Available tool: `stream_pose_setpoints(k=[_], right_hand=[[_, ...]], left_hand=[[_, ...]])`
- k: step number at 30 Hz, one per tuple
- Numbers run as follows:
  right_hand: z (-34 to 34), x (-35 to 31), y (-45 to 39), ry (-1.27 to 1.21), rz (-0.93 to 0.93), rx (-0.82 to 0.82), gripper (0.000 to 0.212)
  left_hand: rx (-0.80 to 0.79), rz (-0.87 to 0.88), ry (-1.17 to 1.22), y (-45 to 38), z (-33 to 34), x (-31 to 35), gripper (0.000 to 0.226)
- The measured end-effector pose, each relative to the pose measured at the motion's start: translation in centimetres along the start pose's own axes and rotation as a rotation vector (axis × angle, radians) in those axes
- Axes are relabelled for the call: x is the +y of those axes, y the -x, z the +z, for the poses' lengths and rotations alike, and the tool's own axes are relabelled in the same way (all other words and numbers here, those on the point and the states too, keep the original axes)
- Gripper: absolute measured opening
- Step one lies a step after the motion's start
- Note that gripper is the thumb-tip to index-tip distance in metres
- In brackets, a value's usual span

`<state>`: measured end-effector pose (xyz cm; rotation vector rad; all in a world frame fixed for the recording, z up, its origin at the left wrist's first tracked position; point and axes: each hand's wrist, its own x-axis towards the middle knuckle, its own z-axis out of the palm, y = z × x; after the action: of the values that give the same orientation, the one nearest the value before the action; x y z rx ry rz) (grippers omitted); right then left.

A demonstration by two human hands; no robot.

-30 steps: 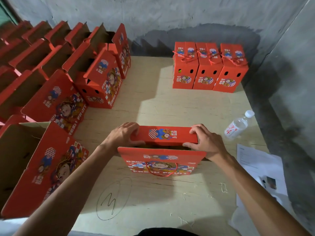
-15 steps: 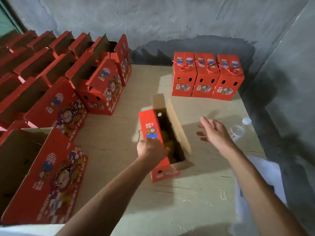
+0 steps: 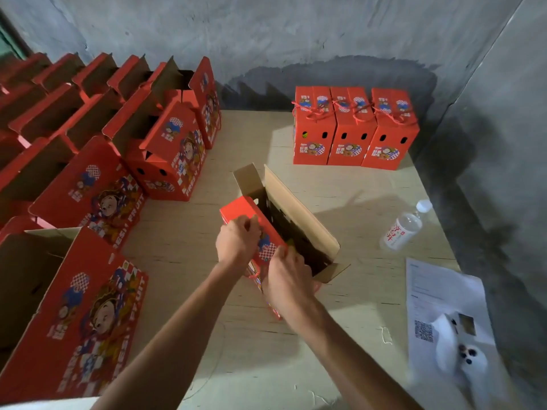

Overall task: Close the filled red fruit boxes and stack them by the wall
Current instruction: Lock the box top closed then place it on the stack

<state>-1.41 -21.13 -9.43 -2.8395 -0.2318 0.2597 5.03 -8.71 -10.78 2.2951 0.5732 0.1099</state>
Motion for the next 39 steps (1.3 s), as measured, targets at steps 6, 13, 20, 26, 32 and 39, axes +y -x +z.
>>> stream_pose_setpoints(k=[6, 13, 20, 26, 32, 39], right_hand=[[4.6, -0.5, -0.3, 0.186, 0.034, 0.201, 0.106], [3.0, 8.4, -4.7, 0.232, -0.378, 0.228, 0.114], [-1.3, 13.2, -4.8, -0.045, -0.514, 0.212, 0.077], [-4.3, 13.6, -5.3, -0.614, 0.082, 0.808, 0.045], [-1.0, 12.0, -5.9, -0.349, -0.232, 0.604, 0.03], [1.9, 12.3, -6.5, -0.127, -0.246, 0.566, 0.024]], left_hand=[[-0.323, 0.613, -0.6, -3.6, 0.6, -0.8, 0.035], [-0.002, 0.596, -0.494, -2.1, 1.8, -1.1, 0.04], [-0.018, 0.376, -0.41, -0.2, 3.1, -0.2, 0.055], [-0.011, 0.378, -0.368, 0.0, 3.2, -0.5, 0.053], [-0.008, 0.369, -0.372, -0.3, 3.6, -0.8, 0.052], [0.206, 0.431, -0.173, 0.9, 2.8, -1.3, 0.026]])
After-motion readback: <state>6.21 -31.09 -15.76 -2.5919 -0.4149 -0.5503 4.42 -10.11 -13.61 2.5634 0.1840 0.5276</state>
